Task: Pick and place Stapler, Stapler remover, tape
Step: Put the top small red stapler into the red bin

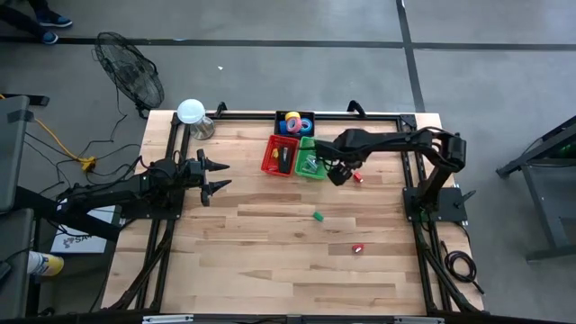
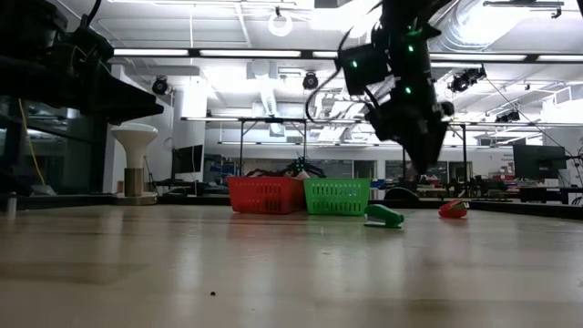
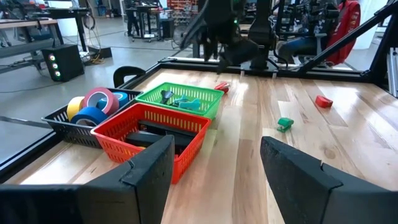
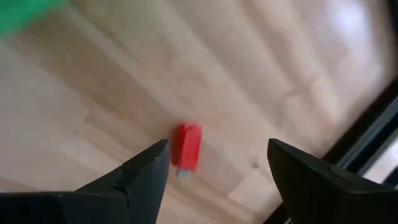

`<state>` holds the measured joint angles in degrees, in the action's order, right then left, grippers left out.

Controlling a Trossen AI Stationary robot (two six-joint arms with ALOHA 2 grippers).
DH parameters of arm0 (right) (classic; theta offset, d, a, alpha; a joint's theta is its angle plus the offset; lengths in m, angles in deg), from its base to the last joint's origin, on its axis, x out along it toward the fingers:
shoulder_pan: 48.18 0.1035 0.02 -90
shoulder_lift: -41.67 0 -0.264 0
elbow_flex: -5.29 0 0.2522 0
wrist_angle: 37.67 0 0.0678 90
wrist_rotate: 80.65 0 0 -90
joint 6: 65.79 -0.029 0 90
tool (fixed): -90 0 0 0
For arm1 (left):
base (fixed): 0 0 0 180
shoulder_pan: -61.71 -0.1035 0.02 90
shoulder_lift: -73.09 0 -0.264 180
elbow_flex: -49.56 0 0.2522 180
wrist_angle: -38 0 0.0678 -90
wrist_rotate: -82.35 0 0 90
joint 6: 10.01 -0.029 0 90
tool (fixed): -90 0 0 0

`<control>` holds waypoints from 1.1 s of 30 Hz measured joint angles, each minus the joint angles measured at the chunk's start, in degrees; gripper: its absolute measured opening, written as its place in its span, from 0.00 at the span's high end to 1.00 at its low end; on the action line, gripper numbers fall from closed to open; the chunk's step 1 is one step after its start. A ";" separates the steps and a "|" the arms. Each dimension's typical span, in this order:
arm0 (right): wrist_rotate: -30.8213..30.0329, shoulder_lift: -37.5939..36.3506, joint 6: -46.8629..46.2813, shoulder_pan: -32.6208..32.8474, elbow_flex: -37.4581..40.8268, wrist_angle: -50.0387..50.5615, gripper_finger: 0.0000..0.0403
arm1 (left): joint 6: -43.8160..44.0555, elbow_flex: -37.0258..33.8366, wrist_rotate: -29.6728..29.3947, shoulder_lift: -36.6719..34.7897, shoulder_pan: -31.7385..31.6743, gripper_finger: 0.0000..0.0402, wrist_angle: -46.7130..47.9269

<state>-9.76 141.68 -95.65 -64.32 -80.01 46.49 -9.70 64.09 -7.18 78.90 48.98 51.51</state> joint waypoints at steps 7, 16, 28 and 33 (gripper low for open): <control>5.88 -0.05 0.07 -1.75 7.66 -6.46 0.35 | 0.00 0.00 0.01 0.00 0.01 0.42 0.02; 8.64 -0.22 0.00 -2.34 12.40 -10.74 0.35 | 0.00 0.00 0.00 -0.01 0.01 0.42 0.02; 12.16 -0.39 -0.19 -3.02 17.13 -17.19 0.36 | 0.00 0.00 0.00 0.02 0.00 0.42 0.02; 12.44 -0.39 -0.19 -3.13 17.19 -17.19 0.42 | 0.00 0.00 0.00 0.00 0.02 0.42 0.00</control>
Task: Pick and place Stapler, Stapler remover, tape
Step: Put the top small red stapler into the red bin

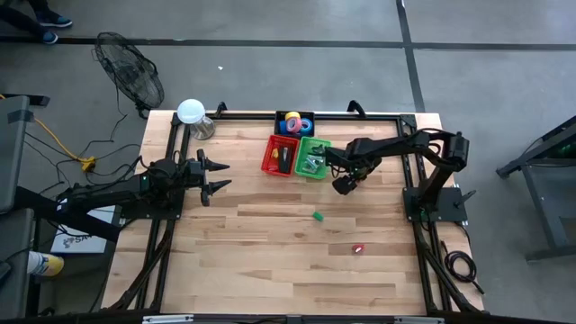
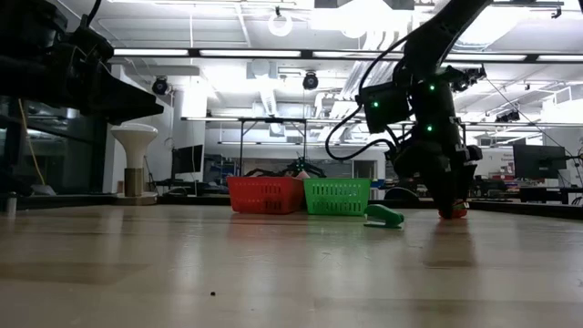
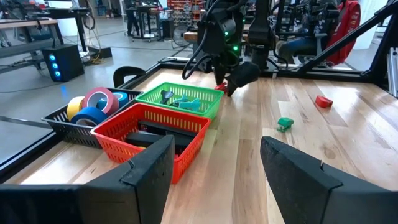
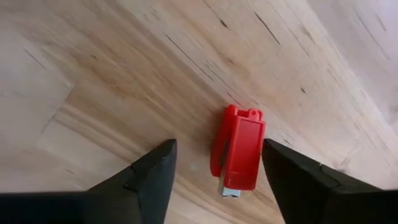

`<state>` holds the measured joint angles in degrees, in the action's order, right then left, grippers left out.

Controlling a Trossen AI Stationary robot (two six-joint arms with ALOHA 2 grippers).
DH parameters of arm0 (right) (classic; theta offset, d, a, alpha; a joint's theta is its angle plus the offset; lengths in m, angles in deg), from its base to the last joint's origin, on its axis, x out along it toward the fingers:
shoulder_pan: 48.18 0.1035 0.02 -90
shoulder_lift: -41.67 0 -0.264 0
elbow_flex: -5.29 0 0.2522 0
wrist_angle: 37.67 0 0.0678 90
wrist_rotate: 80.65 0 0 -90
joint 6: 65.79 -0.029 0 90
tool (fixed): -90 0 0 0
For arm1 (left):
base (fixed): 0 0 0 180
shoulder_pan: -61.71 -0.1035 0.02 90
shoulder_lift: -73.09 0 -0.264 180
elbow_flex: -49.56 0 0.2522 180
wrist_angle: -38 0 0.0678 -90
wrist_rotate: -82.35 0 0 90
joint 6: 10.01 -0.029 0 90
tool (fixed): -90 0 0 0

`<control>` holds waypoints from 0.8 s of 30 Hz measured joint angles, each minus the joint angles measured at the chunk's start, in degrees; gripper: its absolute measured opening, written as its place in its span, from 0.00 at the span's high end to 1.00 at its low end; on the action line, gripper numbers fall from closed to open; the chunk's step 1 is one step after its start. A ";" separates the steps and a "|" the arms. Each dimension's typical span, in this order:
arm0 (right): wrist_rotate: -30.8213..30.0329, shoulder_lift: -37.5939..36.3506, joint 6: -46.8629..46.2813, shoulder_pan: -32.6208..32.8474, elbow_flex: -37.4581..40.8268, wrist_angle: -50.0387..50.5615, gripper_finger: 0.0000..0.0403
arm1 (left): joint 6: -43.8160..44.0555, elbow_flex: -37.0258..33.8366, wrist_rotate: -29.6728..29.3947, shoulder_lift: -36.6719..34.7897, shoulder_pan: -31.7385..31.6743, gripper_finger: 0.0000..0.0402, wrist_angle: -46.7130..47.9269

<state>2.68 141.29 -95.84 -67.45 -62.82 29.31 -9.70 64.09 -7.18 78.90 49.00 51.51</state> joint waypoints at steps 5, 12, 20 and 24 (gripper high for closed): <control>1.42 0.02 0.00 -0.34 0.04 -0.13 0.53 | 0.00 0.00 0.00 0.00 -0.02 0.42 0.02; 3.03 0.11 0.09 -0.28 0.04 -0.35 0.66 | 0.00 0.00 0.02 0.01 -0.02 0.42 0.00; 3.56 0.07 1.78 0.43 -0.03 -0.84 0.79 | 0.00 0.00 0.00 0.00 0.00 0.42 0.02; 3.87 -0.99 2.01 1.48 0.20 -1.72 0.85 | 0.01 0.00 0.00 0.00 0.00 0.42 0.02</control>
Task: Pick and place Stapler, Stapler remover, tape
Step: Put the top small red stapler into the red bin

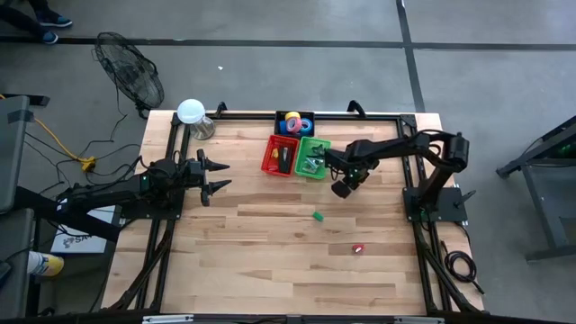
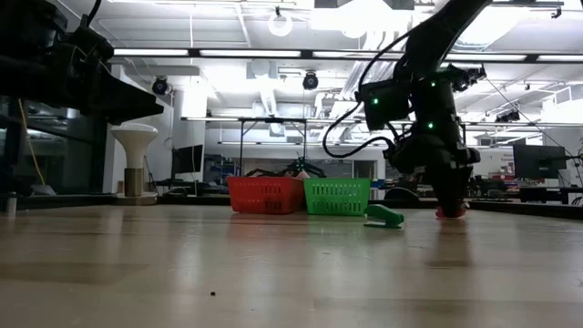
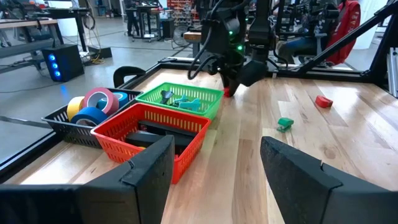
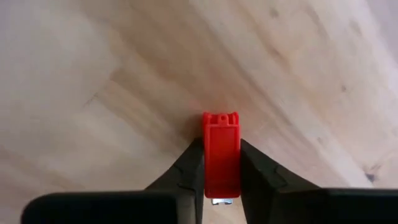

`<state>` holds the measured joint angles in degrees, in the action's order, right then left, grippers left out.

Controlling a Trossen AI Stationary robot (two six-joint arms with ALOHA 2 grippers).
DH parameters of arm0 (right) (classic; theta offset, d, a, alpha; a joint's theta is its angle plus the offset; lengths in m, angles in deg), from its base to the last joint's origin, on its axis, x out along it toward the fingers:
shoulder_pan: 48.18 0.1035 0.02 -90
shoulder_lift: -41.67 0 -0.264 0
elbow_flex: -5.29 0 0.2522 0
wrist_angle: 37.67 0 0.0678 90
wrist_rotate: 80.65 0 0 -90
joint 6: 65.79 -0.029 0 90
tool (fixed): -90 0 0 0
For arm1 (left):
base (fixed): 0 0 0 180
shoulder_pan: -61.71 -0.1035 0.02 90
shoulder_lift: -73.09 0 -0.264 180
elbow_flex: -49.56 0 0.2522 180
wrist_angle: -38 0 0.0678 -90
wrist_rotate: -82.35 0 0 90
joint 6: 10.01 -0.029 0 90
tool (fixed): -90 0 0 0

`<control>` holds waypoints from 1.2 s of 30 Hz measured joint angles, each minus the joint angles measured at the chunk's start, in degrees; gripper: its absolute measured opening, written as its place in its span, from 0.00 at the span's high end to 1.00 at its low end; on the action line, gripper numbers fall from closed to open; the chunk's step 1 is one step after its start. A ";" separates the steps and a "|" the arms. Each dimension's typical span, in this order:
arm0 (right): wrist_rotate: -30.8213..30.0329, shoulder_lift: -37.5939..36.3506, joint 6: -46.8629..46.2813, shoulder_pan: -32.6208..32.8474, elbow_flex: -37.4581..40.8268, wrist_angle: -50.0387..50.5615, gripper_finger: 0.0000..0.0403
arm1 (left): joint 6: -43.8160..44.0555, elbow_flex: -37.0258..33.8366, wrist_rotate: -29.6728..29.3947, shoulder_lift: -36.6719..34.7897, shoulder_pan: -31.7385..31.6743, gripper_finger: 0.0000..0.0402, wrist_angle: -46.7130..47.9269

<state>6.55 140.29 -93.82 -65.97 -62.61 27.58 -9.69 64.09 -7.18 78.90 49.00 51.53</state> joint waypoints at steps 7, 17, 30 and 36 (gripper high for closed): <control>0.18 -3.91 0.39 2.47 -0.04 -1.86 0.83 | -0.01 0.00 0.00 0.02 0.00 0.42 0.00; -5.84 -4.77 8.02 6.24 -10.72 -5.70 0.84 | -0.01 0.00 0.01 0.02 0.00 0.42 0.00; -8.82 5.89 24.81 6.58 -20.04 -23.62 0.82 | 0.01 0.00 0.01 0.00 -0.02 0.42 -0.01; -8.78 12.29 30.22 6.55 -26.02 -29.45 0.82 | -0.01 0.00 0.02 0.02 0.00 0.42 0.00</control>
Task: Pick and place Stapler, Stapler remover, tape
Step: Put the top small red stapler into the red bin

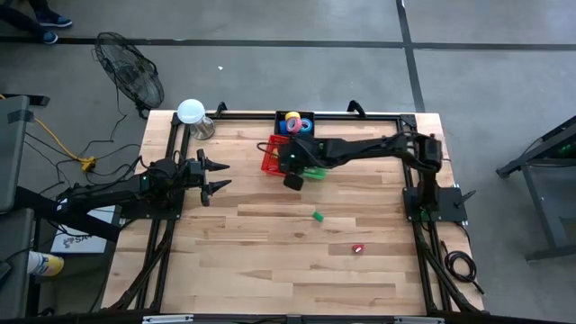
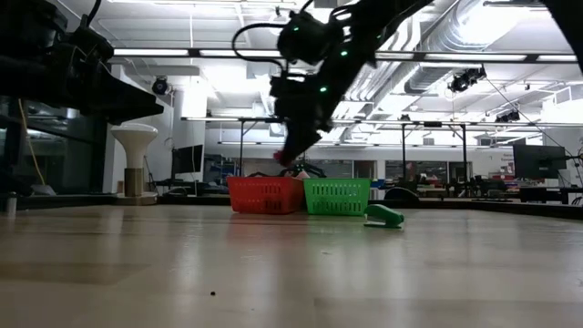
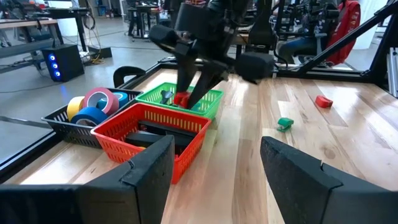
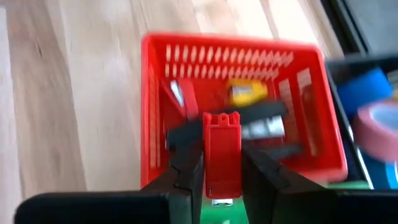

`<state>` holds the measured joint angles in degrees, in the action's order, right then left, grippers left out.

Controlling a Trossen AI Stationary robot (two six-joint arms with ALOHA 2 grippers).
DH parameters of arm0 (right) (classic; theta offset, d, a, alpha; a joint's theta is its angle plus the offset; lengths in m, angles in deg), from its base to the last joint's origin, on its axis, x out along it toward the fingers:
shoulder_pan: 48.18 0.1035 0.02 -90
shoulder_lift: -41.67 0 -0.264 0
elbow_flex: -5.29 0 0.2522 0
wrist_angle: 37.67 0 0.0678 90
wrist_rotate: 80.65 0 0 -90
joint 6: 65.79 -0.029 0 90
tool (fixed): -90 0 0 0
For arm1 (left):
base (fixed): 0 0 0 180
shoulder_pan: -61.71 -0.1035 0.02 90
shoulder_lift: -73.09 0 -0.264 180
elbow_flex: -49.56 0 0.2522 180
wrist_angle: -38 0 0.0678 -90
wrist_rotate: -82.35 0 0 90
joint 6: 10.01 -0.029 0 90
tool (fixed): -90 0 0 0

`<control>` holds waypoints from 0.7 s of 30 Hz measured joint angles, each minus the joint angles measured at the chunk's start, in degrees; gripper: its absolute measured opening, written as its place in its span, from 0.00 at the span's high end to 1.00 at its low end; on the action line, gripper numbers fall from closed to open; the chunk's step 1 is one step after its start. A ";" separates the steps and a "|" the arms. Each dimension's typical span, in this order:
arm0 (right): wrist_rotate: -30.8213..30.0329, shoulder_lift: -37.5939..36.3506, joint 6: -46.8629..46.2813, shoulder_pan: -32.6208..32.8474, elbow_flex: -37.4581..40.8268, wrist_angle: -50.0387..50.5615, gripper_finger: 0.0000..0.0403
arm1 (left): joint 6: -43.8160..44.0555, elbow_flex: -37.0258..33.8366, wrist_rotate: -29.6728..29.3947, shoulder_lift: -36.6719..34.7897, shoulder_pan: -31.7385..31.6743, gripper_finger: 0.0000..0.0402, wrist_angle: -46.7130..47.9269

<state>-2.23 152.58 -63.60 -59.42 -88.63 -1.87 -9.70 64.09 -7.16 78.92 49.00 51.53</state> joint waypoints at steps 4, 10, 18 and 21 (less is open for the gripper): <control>0.64 4.21 1.98 -0.17 -4.21 -2.48 0.82 | 0.01 0.00 0.00 -0.01 0.00 0.42 0.00; 1.55 9.13 2.78 -0.86 -8.66 -3.73 0.82 | 0.01 0.00 -0.02 -0.02 -0.01 0.42 -0.02; 3.15 11.09 2.19 -1.29 -9.33 -5.74 0.82 | 0.00 0.00 -0.02 -0.01 -0.02 0.42 -0.01; 2.81 11.09 1.82 -1.29 -9.31 -6.08 0.82 | 0.02 0.00 0.00 0.00 -0.02 0.42 0.00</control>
<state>0.57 163.67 -61.77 -60.71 -97.94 -7.95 -9.68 64.09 -7.16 78.92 48.98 51.53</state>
